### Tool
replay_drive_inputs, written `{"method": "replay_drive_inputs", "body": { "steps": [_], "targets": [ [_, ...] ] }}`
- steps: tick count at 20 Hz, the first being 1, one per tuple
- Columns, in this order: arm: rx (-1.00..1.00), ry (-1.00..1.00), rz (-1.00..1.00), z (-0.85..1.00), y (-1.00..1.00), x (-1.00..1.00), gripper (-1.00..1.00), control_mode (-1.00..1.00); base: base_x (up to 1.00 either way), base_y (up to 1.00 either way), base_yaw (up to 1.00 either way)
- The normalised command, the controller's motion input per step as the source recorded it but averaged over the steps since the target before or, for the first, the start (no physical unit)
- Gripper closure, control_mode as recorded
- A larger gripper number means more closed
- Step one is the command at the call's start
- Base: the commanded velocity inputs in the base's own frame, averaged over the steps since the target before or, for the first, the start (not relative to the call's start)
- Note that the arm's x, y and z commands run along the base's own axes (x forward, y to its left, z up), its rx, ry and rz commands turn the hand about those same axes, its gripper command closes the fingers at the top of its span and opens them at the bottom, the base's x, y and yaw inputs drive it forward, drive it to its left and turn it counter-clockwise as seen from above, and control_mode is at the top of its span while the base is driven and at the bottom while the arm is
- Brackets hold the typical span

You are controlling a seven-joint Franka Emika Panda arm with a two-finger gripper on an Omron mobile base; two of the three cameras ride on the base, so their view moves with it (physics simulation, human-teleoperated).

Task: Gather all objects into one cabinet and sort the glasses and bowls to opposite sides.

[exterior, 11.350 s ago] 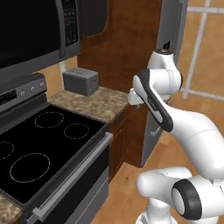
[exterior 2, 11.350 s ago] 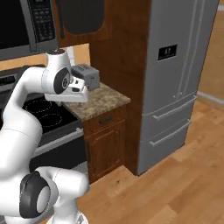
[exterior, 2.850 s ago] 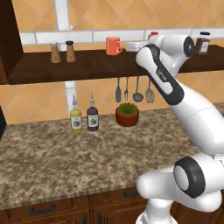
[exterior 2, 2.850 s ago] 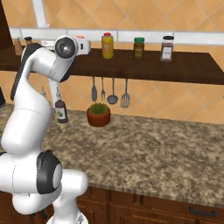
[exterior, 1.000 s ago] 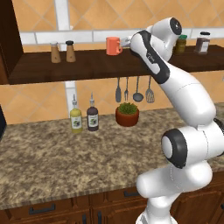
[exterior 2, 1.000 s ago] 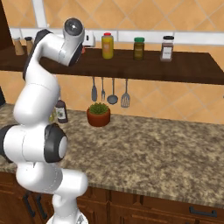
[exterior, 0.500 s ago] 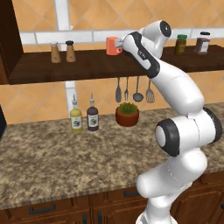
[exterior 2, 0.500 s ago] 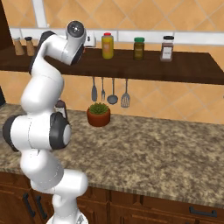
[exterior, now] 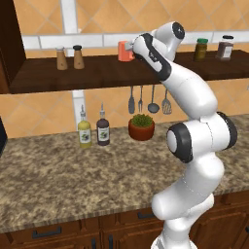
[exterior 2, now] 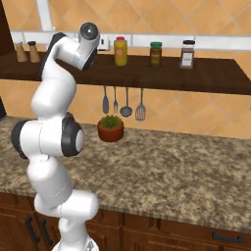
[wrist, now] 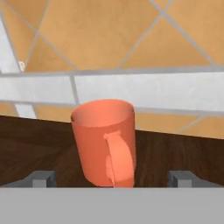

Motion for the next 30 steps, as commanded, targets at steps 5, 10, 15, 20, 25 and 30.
{"method": "replay_drive_inputs", "body": {
  "steps": [5, 10, 15, 20, 25, 30],
  "targets": [
    [0.00, 0.00, 0.00, -0.08, 0.00, 0.18, -1.00, -1.00, 0.00, 0.00, 0.00],
    [0.00, 0.00, 0.00, -0.17, 0.00, 0.13, -1.00, -1.00, 0.00, 0.00, 0.00],
    [0.00, 0.00, 0.00, -0.07, 0.01, 0.24, -1.00, -1.00, 0.00, 0.00, 0.00],
    [0.00, 0.00, 0.00, -0.07, 0.17, 0.28, 1.00, -1.00, 0.00, 0.00, 0.00],
    [0.00, 0.00, 0.00, -0.03, 0.07, 0.10, 1.00, -1.00, 0.00, 0.00, 0.00],
    [0.00, -0.03, 0.00, 0.07, 0.00, -0.02, 1.00, -1.00, 0.00, 0.00, 0.00]
  ]
}}
